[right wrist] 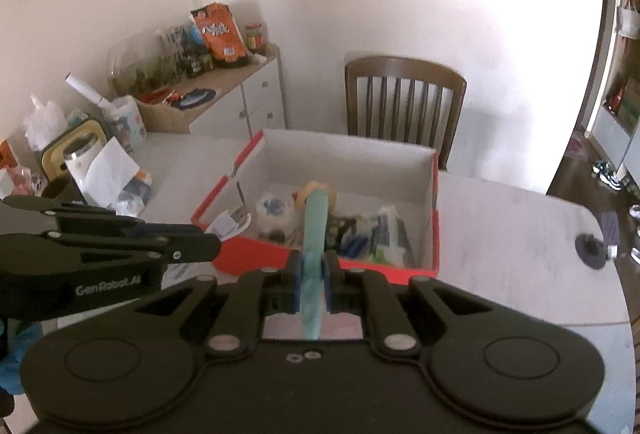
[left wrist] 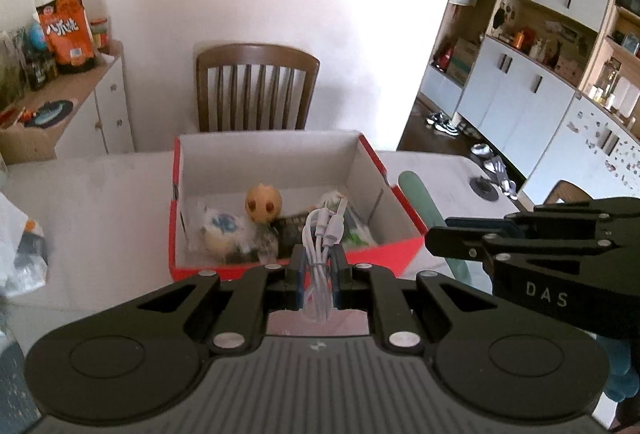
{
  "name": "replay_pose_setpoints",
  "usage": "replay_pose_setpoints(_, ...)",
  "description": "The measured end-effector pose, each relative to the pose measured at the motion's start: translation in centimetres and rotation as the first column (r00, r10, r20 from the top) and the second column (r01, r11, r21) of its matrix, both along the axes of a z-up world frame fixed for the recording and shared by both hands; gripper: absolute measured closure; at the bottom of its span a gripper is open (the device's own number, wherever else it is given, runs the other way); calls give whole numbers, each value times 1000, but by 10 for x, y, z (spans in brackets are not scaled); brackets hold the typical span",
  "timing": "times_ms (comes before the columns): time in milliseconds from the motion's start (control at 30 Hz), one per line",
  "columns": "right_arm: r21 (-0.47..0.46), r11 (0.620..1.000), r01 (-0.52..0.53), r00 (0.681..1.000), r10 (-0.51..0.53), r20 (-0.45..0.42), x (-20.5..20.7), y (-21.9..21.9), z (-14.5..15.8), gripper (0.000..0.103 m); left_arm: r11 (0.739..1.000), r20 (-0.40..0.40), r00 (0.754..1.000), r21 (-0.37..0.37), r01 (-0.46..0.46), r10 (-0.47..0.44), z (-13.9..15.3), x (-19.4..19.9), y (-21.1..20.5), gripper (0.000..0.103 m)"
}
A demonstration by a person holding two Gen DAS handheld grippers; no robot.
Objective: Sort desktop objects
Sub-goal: 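Carry the white cable and green stick with both tools to the red box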
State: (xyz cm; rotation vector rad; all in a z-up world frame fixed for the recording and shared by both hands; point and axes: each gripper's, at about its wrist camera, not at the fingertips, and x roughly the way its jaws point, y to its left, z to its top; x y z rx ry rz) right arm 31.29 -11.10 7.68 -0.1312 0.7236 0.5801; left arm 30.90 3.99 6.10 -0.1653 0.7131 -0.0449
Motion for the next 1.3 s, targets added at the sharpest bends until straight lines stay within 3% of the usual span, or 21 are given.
replay_pose_setpoints(467,-5,1000,29,1000,-29,-8,52,10,1,94,999,-13,999,37,-40,41,5,56,18,92)
replay_pose_setpoints(1300,-66,997,47,995,-52,-80,116,34,-44,94,984,-113,992,170,-44,63,-33,122,21,92)
